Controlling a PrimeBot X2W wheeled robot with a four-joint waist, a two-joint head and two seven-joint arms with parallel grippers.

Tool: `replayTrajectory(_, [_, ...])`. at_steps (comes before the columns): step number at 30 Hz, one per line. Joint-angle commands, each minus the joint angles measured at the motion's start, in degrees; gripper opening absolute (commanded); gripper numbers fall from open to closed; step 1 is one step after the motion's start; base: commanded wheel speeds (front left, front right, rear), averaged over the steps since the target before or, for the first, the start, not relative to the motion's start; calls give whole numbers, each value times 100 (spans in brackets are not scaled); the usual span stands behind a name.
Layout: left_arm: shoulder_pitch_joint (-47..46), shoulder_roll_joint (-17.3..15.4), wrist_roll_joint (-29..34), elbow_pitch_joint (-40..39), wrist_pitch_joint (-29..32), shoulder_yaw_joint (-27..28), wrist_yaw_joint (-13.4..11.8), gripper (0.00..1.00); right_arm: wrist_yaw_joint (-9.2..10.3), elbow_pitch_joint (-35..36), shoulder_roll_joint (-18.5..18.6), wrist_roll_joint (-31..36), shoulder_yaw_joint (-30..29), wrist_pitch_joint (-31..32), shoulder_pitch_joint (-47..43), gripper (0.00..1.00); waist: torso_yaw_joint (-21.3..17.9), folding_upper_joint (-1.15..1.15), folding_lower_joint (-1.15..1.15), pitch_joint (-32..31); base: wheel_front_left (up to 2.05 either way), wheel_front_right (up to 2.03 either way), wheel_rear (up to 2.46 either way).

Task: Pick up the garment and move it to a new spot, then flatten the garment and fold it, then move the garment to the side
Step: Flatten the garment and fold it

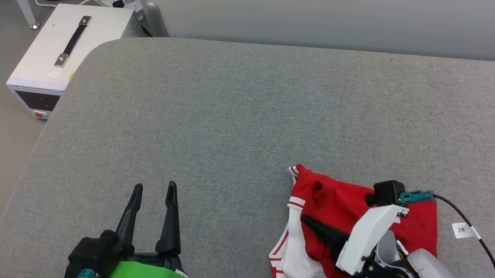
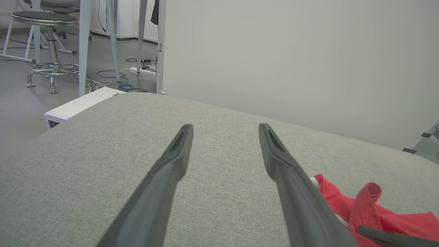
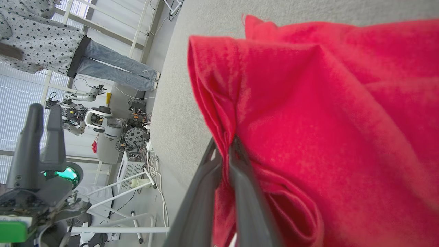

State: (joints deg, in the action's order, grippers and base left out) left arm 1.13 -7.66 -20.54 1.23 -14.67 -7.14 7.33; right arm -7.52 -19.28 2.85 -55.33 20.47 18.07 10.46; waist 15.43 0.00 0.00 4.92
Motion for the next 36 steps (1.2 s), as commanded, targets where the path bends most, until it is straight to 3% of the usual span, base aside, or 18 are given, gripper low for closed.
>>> replayTrajectory(1, [-95,-30,-32,12,-33,-14,15,100,3,-86,3,-32,93,-57,118,39,-1,0,0,-4,0,0,0])
replayTrajectory(2, [-96,-30,-32,18,-33,-16,15,100,3,-112,3,-54,146,-79,141,100,-5,0,0,-8,0,0,0])
replayTrajectory(11, [-24,-38,-28,83,-33,-3,15,100,3,151,3,-296,522,88,258,100,-208,0,0,-205,0,0,0])
replayTrajectory(17, [49,-68,-44,69,-33,28,15,100,3,553,43,376,192,337,382,100,-534,0,0,-370,0,0,0])
replayTrajectory(22, [69,-64,-78,39,-33,43,15,100,3,1198,553,1456,-7,246,586,100,-851,0,0,-409,0,0,0])
replayTrajectory(30, [-18,-29,-113,-27,-33,-4,15,100,3,1901,1512,2677,-481,-576,576,100,-1281,0,0,-331,0,0,0])
replayTrajectory(36, [-79,5,-141,-84,-33,-21,15,100,3,2127,1754,3174,-1011,-1321,110,100,-1486,0,0,-229,0,0,0])
